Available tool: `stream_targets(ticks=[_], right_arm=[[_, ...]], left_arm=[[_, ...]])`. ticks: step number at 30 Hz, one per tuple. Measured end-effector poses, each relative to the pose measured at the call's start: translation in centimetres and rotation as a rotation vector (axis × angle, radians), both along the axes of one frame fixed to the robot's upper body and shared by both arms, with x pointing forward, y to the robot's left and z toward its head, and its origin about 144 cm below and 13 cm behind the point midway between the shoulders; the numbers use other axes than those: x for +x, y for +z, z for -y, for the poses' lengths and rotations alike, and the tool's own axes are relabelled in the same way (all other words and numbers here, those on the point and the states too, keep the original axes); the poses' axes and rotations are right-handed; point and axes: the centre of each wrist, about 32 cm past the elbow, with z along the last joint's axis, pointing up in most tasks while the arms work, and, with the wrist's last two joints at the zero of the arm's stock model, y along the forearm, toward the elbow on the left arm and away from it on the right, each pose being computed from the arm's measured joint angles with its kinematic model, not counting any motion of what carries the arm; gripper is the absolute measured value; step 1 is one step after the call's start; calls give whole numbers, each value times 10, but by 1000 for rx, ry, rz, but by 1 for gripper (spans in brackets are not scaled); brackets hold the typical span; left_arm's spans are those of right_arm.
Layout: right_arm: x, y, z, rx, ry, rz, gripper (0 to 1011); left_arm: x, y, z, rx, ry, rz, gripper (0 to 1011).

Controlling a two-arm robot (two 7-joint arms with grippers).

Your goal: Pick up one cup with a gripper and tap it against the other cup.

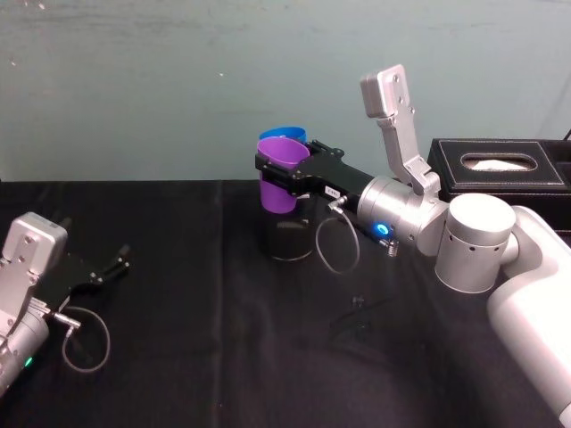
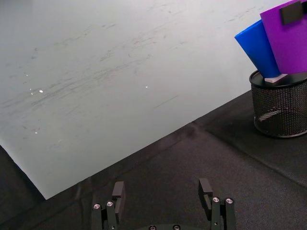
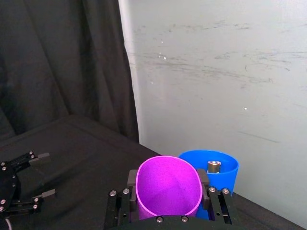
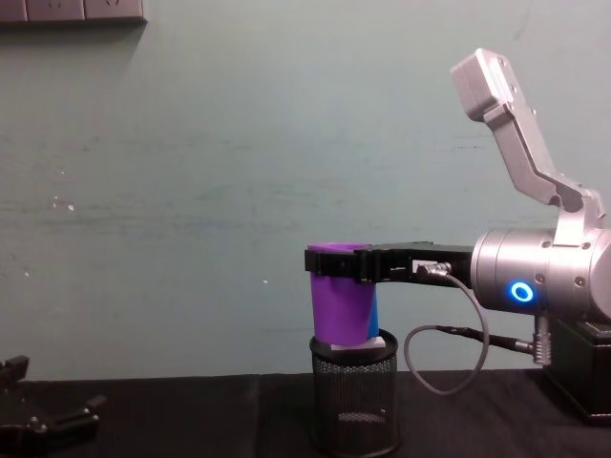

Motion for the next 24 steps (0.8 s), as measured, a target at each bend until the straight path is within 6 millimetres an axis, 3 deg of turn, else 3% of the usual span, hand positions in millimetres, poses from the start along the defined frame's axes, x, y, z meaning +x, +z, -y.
stream_targets(ticks=[24], right_arm=[[0,0,0,0,0,0,729]], left_arm=[[0,0,0,0,0,0,1000]])
